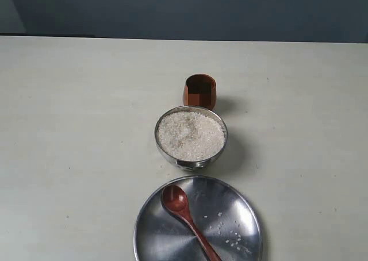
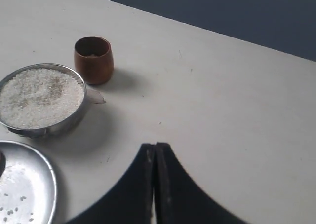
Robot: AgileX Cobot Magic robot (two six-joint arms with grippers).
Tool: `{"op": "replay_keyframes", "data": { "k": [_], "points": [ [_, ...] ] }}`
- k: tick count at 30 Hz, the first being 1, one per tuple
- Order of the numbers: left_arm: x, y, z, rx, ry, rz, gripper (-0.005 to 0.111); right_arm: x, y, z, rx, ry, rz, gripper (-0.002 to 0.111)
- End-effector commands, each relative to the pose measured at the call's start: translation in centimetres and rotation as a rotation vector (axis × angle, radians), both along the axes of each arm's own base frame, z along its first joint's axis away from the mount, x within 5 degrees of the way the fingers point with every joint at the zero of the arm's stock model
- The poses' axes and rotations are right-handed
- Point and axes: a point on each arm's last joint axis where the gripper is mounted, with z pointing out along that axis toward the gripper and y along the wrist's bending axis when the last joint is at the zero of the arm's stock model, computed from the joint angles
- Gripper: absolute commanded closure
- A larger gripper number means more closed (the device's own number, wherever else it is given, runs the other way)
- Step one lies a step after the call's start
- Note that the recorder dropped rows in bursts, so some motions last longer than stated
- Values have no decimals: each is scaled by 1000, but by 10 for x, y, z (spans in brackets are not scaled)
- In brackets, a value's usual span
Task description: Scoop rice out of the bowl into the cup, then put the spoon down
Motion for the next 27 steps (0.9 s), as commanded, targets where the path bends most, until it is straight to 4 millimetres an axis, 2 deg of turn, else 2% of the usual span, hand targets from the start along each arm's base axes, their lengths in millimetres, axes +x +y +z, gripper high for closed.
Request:
{"op": "replay_keyframes", "data": {
  "k": [1, 10, 19, 27],
  "points": [
    [0, 2, -6, 19, 31, 13, 106, 2, -4, 3, -45, -54, -8, 108],
    [13, 8, -6, 27, -91, 83, 106, 5, -6, 8, -73, -129, -26, 108],
    [29, 11, -20, 8, -160, 123, 106, 5, -6, 8, -72, -122, -26, 108],
    [30, 11, -21, 7, -161, 125, 106, 5, -5, 8, -60, -127, -11, 108]
  ]
}}
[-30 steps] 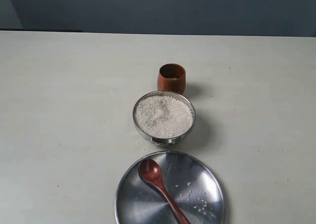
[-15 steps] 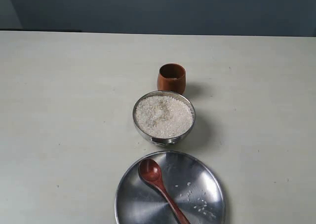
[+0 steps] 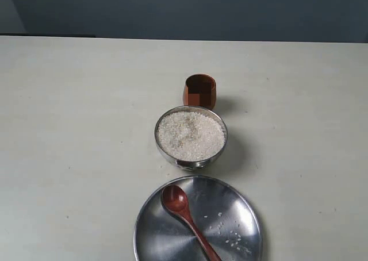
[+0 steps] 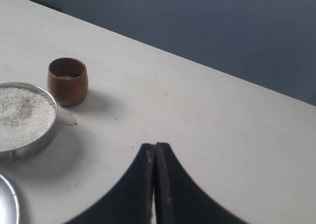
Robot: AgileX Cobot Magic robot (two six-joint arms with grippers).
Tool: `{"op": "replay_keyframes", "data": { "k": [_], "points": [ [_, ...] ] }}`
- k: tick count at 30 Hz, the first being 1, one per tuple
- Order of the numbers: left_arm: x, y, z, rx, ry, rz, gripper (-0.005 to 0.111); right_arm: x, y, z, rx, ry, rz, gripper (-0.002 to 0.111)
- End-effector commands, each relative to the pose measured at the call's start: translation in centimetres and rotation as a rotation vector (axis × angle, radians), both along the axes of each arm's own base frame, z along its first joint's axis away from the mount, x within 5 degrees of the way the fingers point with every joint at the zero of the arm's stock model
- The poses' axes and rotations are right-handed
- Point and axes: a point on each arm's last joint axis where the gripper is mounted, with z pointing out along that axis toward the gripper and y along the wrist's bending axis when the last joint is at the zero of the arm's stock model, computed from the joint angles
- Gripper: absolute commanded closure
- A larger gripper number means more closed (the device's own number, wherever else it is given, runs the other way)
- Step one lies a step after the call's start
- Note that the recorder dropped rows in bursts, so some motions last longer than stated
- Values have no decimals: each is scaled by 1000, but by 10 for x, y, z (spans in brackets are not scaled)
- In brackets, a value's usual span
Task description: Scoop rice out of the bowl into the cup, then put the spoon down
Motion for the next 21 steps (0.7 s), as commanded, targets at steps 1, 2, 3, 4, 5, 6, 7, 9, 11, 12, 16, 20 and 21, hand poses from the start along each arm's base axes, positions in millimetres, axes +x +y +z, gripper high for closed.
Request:
{"op": "replay_keyframes", "data": {
  "k": [1, 2, 3, 4, 5, 6, 7, 9, 11, 12, 16, 20, 21],
  "points": [
    [0, 0, 1, -5, -22, 3, 106, 0, 0, 1, 3, -15, 11, 108],
    [0, 0, 1, -3, -22, 3, 106, 0, 0, 1, 3, -15, 11, 108],
    [0, 0, 1, -3, -22, 3, 106, 0, 0, 1, 3, -15, 11, 108],
    [0, 0, 1, -3, -22, 3, 106, 0, 0, 1, 3, -15, 11, 108],
    [0, 0, 1, -3, -22, 3, 106, 0, 0, 1, 3, -15, 11, 108],
    [0, 0, 1, -3, -22, 3, 106, 0, 0, 1, 3, -15, 11, 108],
    [0, 0, 1, -3, -22, 3, 106, 0, 0, 1, 3, -15, 11, 108],
    [0, 0, 1, -3, -22, 3, 106, 0, -1, 1, 8, -17, 6, 108],
    [0, 0, 1, -3, -22, 3, 106, 0, -2, 1, 16, -17, -12, 108],
    [0, 0, 1, -3, -22, 3, 106, 0, -3, 1, 25, -16, -25, 108],
    [0, 0, 1, -3, -22, 3, 106, 1, -12, 1, 42, -18, -108, 108],
    [0, 0, 1, -3, -22, 3, 106, -4, -31, 3, 92, -40, -261, 108],
    [0, 0, 1, -2, -22, 3, 106, -5, -35, 4, 101, -47, -291, 108]
  ]
}}
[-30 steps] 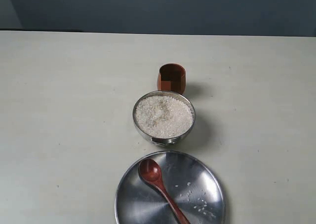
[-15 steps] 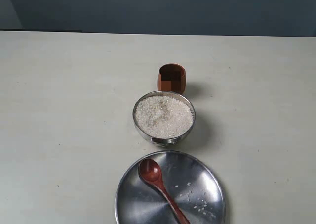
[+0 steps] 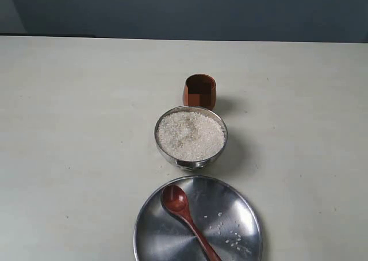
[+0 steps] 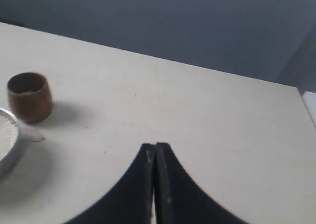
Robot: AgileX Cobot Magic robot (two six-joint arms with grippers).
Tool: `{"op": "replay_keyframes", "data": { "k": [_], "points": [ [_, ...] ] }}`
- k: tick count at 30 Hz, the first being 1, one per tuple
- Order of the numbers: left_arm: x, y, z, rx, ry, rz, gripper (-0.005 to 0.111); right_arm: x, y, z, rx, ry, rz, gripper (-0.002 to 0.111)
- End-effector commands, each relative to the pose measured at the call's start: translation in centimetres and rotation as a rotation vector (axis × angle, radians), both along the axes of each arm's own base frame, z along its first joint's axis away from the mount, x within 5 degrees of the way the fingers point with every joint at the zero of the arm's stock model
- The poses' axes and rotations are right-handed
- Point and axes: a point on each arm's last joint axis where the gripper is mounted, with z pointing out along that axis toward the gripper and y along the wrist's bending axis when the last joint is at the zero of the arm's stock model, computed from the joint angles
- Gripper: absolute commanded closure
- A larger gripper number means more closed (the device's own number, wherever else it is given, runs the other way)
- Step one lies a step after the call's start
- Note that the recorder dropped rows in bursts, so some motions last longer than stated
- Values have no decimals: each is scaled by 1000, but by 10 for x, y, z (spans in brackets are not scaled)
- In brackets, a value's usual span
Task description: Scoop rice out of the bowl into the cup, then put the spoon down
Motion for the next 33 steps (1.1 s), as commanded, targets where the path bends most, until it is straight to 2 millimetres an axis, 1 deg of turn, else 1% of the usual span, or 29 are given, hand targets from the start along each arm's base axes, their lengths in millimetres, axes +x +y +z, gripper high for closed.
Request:
{"op": "replay_keyframes", "data": {
  "k": [1, 5, 9, 13, 15, 18, 20, 21, 22, 24, 26, 33],
  "points": [
    [-1, 0, 0, -1, -17, 1, 106, -7, -19, 2, 40, -36, -140, 108],
    [-1, 0, 0, -1, -17, 1, 106, -16, -34, 4, 73, -69, -258, 108],
    [-1, 0, 0, -1, -17, 1, 106, -24, -43, 4, 96, -97, -331, 108],
    [-1, 0, 0, -1, -17, 1, 106, -34, -53, 5, 98, -115, -492, 108],
    [-1, 0, 0, -1, -17, 1, 106, -36, -55, 5, 104, -118, -546, 108],
    [-1, 0, 0, -1, -17, 1, 106, -41, -53, 1, 212, -103, -570, 108],
    [-1, 0, 0, -1, -17, 1, 106, -45, -49, 2, 278, -172, -522, 108],
    [-1, 0, 0, -1, -17, 1, 106, -44, -44, 5, 281, -243, -450, 108],
    [-1, 0, 0, -1, -17, 1, 106, -42, -36, 8, 246, -329, -351, 108],
    [-1, 0, 0, -1, -17, 1, 106, -38, -24, 8, 218, -428, -215, 108],
    [-1, 0, 0, -1, -17, 1, 106, -34, -17, -2, 241, -437, -178, 108],
    [-1, 0, 0, 0, -16, 2, 106, -28, -7, -38, 271, -463, -104, 108]
  ]
}}
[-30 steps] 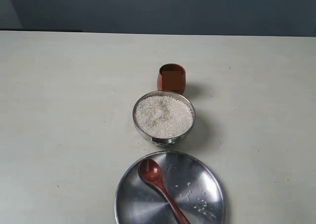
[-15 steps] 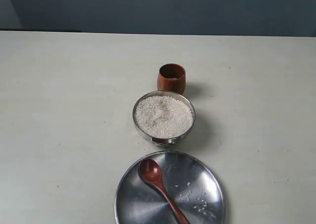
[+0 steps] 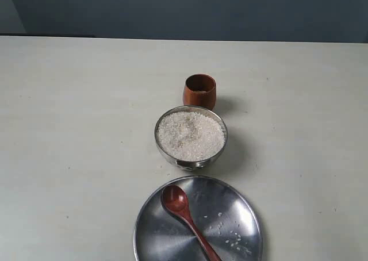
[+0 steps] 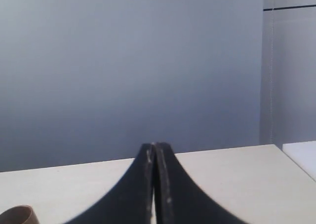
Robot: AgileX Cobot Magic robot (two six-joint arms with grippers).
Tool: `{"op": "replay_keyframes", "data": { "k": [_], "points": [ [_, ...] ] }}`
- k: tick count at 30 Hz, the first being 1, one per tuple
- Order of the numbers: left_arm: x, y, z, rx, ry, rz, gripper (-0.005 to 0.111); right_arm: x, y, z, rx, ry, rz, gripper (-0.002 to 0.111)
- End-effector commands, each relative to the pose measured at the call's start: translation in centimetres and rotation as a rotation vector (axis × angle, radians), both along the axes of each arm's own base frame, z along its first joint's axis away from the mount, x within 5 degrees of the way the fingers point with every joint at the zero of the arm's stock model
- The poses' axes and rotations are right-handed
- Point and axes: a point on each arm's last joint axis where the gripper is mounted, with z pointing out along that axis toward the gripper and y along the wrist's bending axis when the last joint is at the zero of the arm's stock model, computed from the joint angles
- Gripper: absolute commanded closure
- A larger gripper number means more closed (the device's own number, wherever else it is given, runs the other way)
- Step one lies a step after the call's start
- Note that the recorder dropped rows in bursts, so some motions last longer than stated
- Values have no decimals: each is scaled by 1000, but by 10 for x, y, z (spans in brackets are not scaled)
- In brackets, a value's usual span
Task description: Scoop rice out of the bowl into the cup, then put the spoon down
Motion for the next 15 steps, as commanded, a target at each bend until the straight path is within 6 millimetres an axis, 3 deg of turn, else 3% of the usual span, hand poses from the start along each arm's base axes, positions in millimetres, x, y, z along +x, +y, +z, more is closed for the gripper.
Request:
{"op": "replay_keyframes", "data": {
  "k": [1, 7, 15],
  "points": [
    [-1, 0, 0, 0, -14, 2, 106, 1, 7, -19, 16, -49, 53, 108],
    [-1, 0, 0, 0, -14, 2, 106, 3, 8, -36, 90, -17, 57, 108],
    [-1, 0, 0, 0, -14, 2, 106, 3, 7, -38, 80, -6, 54, 108]
  ]
}}
